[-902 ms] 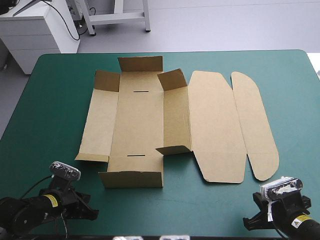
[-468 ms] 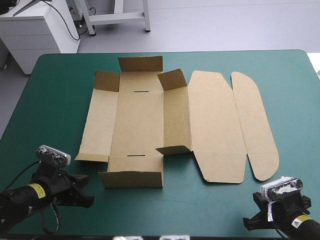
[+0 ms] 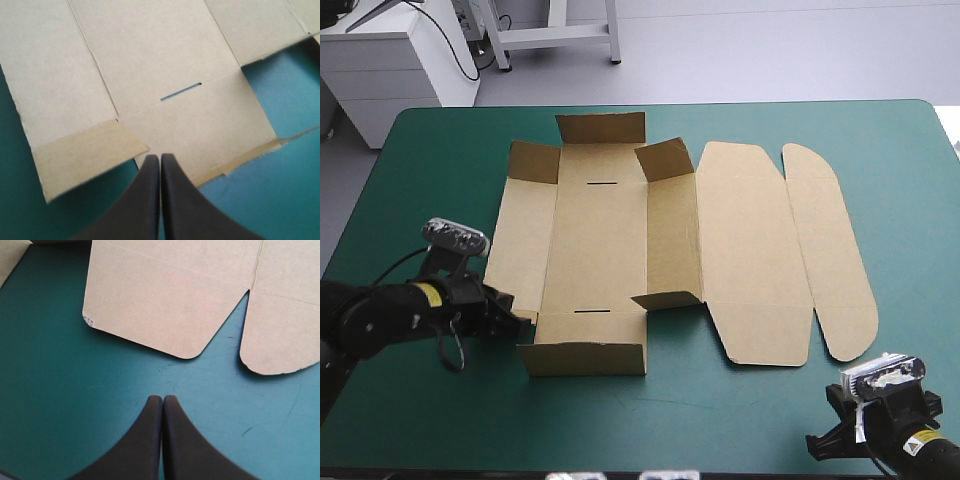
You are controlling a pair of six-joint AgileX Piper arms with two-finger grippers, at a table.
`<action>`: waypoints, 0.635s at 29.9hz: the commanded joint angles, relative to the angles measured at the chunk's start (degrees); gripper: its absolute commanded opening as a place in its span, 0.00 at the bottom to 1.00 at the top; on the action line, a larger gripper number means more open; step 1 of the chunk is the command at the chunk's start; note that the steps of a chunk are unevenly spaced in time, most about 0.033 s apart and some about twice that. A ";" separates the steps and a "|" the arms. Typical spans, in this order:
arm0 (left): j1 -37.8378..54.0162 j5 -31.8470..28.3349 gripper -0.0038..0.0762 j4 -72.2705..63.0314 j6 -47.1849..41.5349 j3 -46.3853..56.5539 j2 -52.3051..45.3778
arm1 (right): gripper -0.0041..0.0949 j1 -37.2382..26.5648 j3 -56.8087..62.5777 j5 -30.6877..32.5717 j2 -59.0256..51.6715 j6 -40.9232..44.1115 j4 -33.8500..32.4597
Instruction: Fold the box
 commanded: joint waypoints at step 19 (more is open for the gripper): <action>20.40 -0.65 0.07 -15.30 18.28 -12.18 15.84 | 0.03 0.06 -1.20 -2.78 0.68 -0.20 1.02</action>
